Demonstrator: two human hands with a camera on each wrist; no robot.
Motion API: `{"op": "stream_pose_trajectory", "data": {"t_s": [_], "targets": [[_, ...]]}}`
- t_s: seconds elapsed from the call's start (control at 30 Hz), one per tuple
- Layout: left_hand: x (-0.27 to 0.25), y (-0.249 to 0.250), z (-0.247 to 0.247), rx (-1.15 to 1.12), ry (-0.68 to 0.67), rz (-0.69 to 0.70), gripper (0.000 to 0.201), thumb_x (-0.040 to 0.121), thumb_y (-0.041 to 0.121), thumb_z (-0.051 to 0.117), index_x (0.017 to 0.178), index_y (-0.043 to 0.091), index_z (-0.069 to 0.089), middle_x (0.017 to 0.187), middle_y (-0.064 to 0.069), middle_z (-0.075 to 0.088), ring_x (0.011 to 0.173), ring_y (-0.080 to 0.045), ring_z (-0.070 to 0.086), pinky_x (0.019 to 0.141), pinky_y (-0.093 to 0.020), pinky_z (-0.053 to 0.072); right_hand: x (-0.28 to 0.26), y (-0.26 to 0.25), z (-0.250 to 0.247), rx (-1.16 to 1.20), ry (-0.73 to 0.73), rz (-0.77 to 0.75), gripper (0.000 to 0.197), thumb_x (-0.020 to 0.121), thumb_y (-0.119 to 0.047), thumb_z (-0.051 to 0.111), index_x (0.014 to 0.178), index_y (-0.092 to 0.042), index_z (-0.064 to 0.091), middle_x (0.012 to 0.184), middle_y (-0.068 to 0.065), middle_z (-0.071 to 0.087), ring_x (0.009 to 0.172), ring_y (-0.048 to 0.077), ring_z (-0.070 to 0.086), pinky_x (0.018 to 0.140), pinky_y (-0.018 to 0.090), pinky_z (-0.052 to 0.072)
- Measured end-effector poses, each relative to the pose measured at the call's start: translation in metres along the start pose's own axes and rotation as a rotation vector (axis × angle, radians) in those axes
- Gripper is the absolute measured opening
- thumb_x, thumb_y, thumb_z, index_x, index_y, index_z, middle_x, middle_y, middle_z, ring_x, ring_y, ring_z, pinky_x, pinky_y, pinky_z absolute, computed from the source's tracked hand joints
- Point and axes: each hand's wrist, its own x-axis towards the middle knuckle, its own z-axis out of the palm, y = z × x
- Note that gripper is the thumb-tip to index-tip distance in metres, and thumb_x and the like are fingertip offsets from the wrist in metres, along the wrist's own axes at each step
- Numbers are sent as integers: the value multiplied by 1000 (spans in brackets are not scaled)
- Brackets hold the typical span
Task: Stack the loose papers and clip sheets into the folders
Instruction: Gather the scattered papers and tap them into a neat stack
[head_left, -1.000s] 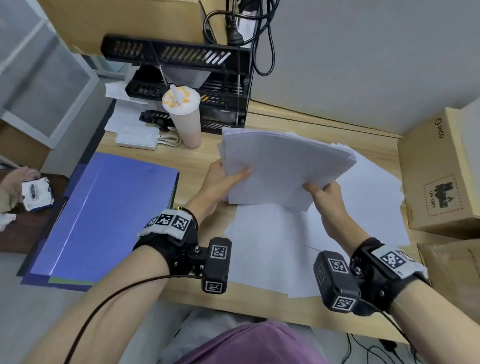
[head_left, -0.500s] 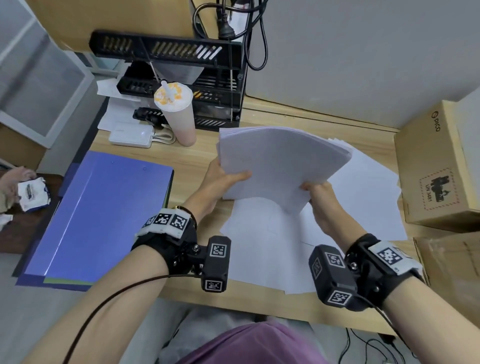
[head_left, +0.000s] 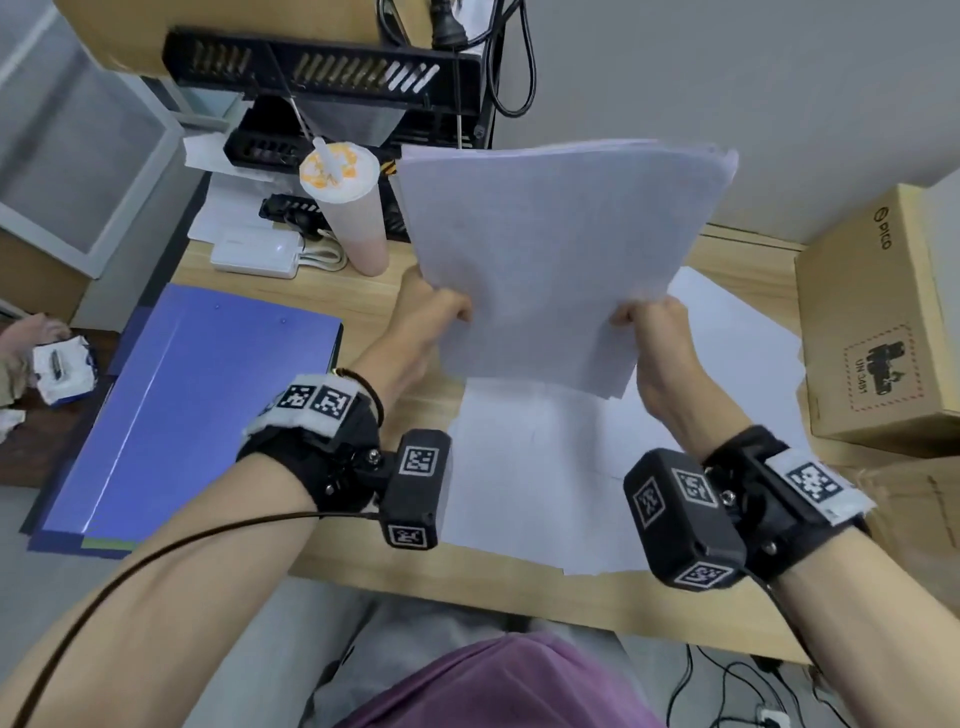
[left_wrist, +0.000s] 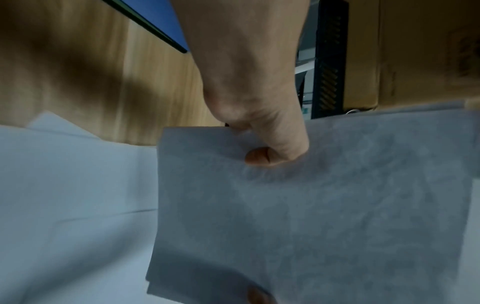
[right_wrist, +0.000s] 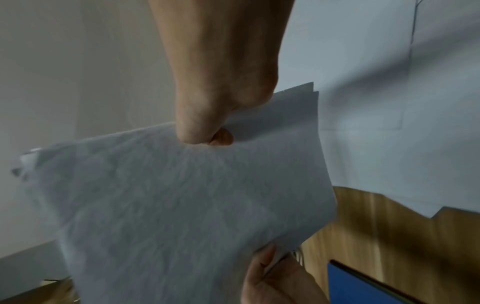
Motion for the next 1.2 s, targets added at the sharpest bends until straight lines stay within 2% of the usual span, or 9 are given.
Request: {"op": "stream_pose_trajectory", "data": {"t_s": [0.13,0.3,0.43,0.53,0.63,0.77,0.93,1.1,1.2], "targets": [[-2,1,-4,-5,-2,4,40,69,-21,50,76,18,59,79,7,63,68,1,57,58,-11,45,-1,2,2,49,-9,-16,25,74,8,40,71,-17,47,67,-4,49,54,7,48,44,13,37],[-13,-56,-10,84,-94,-202,38,75,-8,57,107,11,64,98,2,69,91,-13,62,65,-15,50,-6,65,-6,-88,-115,203,26,59,-9,49,83,-18,54,81,-2,53,78,17,44,62,26,34],[-8,-49,1,143,-98,-150,37,79,-11,53,106,9,66,95,2,69,83,-7,63,63,-15,50,6,66,-9,-185,-187,192,33,84,3,44,109,-14,58,105,2,60,96,19,51,80,28,40],[3,-18,14,111,-65,-64,31,76,-15,49,96,2,66,83,2,66,68,-1,60,58,-15,46,18,39,-2,-114,-139,84,32,83,8,41,99,-14,59,95,3,59,88,18,52,73,27,40],[7,3,20,39,-13,14,29,75,-17,48,79,9,59,72,4,58,53,5,51,50,-11,39,24,21,-1,91,-55,29,30,83,7,43,93,-15,61,92,3,61,81,17,57,72,26,45],[1,-22,12,81,-71,-77,31,76,-14,51,90,11,64,83,1,64,73,-8,57,60,-17,45,21,56,-10,45,-43,122,30,86,2,49,107,-16,61,106,3,65,93,19,59,81,28,45],[-4,-55,-5,138,-103,-267,30,84,0,58,109,14,64,99,3,68,85,-9,62,67,-20,48,11,92,-23,-261,-383,178,34,102,-26,44,133,-16,54,125,-4,63,112,14,58,89,25,42],[4,-21,-1,107,-205,-215,15,91,14,58,102,23,64,102,5,71,91,-12,67,79,-25,52,22,48,-15,-255,-244,39,29,100,-28,43,118,-13,61,103,-1,70,90,16,67,73,28,52],[13,-18,-5,152,-285,-166,38,92,20,62,128,21,52,122,5,64,108,-13,63,88,-26,51,28,34,-22,-348,-237,49,28,98,-25,43,111,-8,61,98,6,70,84,23,67,72,32,52]]}}
